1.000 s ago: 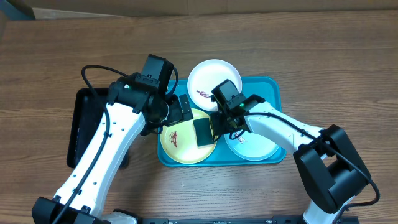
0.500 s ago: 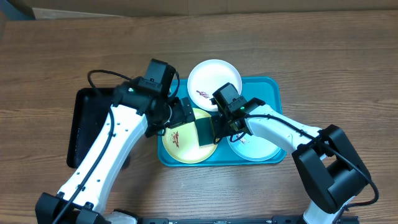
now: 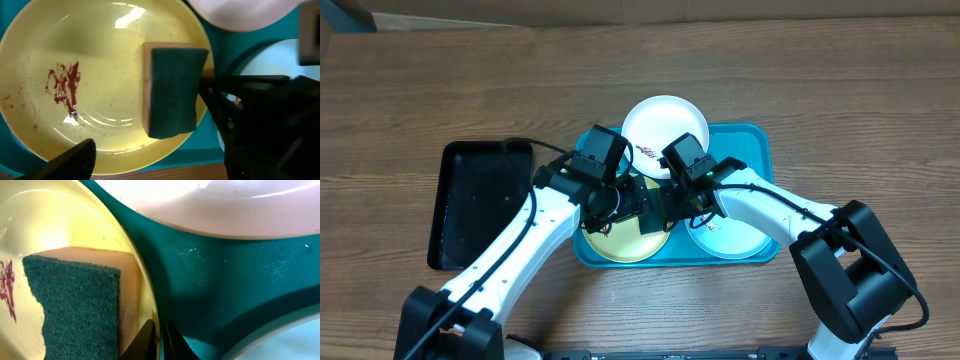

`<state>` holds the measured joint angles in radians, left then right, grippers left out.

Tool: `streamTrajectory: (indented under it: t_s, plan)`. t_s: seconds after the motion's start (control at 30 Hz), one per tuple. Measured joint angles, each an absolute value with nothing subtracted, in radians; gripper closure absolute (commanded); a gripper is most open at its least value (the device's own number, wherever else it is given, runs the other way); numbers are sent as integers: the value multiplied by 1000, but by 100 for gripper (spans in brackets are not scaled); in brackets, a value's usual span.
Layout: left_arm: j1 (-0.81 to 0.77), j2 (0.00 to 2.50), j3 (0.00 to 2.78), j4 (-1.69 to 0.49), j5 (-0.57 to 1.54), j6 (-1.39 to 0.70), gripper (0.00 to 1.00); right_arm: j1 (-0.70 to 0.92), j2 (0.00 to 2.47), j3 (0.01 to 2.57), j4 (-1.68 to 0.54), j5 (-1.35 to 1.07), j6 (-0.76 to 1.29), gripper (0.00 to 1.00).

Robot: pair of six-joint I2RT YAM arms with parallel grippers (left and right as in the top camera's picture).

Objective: Clean dirty plates on tray and stack at the side

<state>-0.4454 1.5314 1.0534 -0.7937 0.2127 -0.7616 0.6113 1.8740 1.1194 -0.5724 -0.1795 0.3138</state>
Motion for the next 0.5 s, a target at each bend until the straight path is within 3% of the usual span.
streamTrajectory:
  t_s: [0.5]
  plan:
    - [-444,1756,1049,-647,311,-728,23,611,1874,1119,-578,-178,313,90]
